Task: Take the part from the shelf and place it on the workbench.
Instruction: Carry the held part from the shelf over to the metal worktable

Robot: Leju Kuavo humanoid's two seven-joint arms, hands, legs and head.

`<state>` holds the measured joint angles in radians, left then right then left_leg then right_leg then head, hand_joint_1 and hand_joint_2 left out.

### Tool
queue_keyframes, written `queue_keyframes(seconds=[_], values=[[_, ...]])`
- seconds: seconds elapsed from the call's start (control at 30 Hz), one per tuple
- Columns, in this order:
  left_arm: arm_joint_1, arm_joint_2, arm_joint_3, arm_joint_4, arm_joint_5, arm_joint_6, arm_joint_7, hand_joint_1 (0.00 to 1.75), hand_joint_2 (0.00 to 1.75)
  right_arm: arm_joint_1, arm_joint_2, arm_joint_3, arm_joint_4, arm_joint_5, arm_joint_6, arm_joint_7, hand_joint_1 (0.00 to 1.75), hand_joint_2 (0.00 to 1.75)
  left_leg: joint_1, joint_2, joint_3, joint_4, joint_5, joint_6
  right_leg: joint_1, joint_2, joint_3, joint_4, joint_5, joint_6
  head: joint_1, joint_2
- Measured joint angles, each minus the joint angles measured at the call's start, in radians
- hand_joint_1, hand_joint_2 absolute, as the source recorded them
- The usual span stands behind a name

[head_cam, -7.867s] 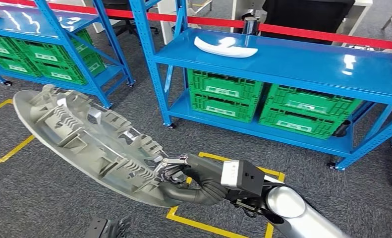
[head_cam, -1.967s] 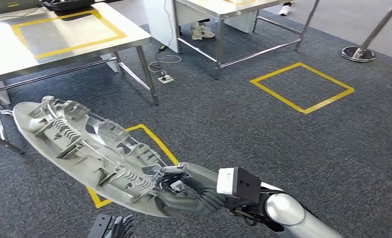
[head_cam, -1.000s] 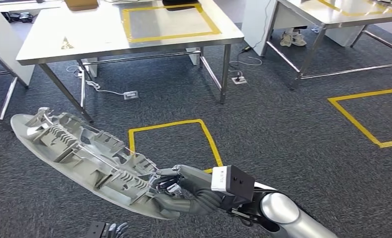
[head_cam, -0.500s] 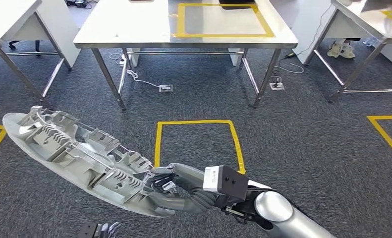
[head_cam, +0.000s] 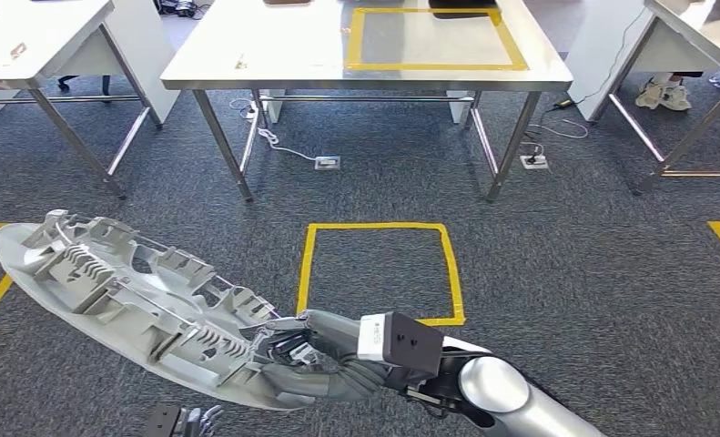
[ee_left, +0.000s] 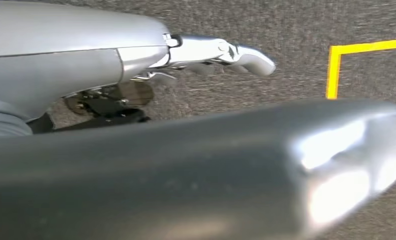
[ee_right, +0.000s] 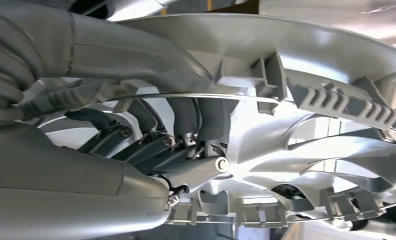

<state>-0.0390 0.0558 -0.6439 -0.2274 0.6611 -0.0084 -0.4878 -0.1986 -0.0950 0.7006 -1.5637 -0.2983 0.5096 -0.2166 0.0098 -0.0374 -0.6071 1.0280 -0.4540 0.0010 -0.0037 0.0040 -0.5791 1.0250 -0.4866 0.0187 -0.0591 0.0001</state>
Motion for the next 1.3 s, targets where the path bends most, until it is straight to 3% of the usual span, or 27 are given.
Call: queue_keyframes(seconds=[0.1,0.27,1.3], values=[[0.0,-0.001,0.0,0.0,0.001,0.002,0.0,0.0,0.0,0.0,0.002,0.002,0.0,0.0,0.0,0.0,1.75,1.75,0.0,0.0,0.001,-0.007,0.005,-0.008,0.0,0.0,-0.002,0.001,0.001,-0.005,0.0,0.0],[0.0,-0.001,0.0,0.0,0.001,0.003,0.0,0.0,0.0,0.0,0.002,0.003,0.003,0.001,0.0,0.0,1.75,1.75,0.0,0.0,0.002,-0.009,0.007,-0.012,0.001,0.0,-0.003,0.001,0.002,-0.008,0.0,0.0],[-0.001,-0.007,0.008,-0.018,-0.003,0.02,0.0,0.0,0.0,-0.011,0.002,0.001,0.01,-0.05,0.011,0.035,1.75,1.75,-0.001,0.0,0.0,-0.007,0.007,-0.012,-0.002,0.0,-0.003,0.001,0.002,-0.007,0.0,0.0]])
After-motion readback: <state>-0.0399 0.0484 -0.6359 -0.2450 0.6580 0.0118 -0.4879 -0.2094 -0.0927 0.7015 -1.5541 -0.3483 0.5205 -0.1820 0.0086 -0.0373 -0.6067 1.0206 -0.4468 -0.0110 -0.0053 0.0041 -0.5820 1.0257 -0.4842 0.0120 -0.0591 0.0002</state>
